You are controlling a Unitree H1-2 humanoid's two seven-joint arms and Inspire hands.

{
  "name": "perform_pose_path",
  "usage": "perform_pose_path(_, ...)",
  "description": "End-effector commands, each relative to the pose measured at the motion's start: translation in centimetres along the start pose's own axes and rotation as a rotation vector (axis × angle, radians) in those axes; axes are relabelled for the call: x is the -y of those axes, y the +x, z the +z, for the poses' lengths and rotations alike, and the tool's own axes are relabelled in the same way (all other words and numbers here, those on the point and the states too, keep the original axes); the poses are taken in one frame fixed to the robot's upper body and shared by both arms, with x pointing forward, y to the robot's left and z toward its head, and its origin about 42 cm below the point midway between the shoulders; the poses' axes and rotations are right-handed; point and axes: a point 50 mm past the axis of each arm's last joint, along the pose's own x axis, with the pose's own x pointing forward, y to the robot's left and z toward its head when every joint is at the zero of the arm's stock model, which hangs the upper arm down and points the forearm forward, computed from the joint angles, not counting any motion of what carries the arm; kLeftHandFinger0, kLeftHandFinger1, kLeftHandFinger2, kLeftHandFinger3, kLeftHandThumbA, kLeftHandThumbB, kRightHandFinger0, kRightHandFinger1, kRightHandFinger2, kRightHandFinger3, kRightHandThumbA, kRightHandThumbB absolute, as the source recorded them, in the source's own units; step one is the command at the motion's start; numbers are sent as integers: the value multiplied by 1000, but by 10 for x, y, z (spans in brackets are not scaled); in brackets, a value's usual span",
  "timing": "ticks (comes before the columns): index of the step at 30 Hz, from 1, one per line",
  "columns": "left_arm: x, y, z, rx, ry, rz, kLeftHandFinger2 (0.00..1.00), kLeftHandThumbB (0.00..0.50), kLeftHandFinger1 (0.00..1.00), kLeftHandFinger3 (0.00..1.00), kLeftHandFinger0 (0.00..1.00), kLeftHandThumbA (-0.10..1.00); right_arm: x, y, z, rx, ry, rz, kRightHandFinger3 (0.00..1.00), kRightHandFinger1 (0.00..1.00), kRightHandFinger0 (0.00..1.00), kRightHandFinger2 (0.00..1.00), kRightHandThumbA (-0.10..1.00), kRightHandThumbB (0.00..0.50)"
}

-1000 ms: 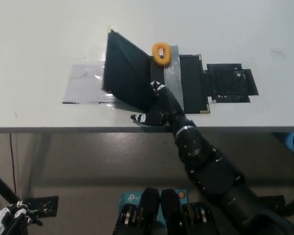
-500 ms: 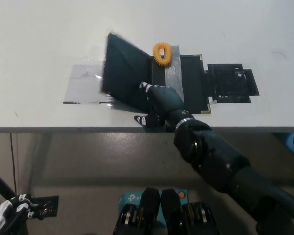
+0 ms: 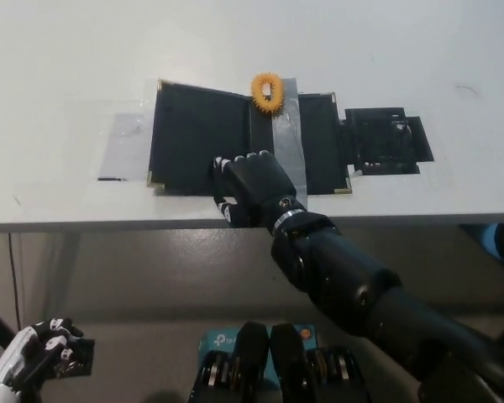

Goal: The robot uses its right hand to push the cover of the diary kept in the middle of the desk towards the left to open it

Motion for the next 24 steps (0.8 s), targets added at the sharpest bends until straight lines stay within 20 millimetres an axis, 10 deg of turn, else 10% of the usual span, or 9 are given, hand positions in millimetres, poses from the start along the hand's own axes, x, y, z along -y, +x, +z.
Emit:
perform_pose_path(1,-5,0,10,25,36,-13,287,500,530,355,457,419,-25,-1,50,129,-20,147,795,118,0,445,1000,464)
perform_pose_path(8,-8,-5,2,15,20,4,272,500,508,356,426,408,-20,-4,27,89,9,143,684,138,0,471,1000,462)
perform_pose_path(10,-7,-7,1,16,20,3,292,500,514,360,412,394,-4,-7,7,27,90,148,928,315,123,581,1000,439)
perform_pose_path(13,-8,-10,-2,16,3,17,289,500,506,356,407,379,10,-8,0,34,150,125,1000,196,20,400,1000,413)
perform_pose_path(16,-9,-13,-5,11,-6,28,281,500,508,348,407,368,30,-15,-8,32,266,82,1000,430,272,596,1000,372)
perform_pose_path(18,-11,-15,-5,7,-12,30,281,500,511,345,406,352,67,-31,-17,62,539,-23,898,719,621,786,1000,271)
perform_pose_path(20,-11,-14,-6,3,-20,35,283,500,513,341,406,351,91,-45,-23,58,678,-92,898,606,671,893,1000,287)
perform_pose_path(22,-12,-15,-8,4,-27,40,284,500,516,337,405,350,105,-51,-25,77,769,-97,968,805,940,954,1000,276)
perform_pose_path(24,-12,-16,-9,3,-26,43,297,500,526,353,433,355,142,-81,-37,97,1062,-129,1000,1000,1000,999,1000,266)
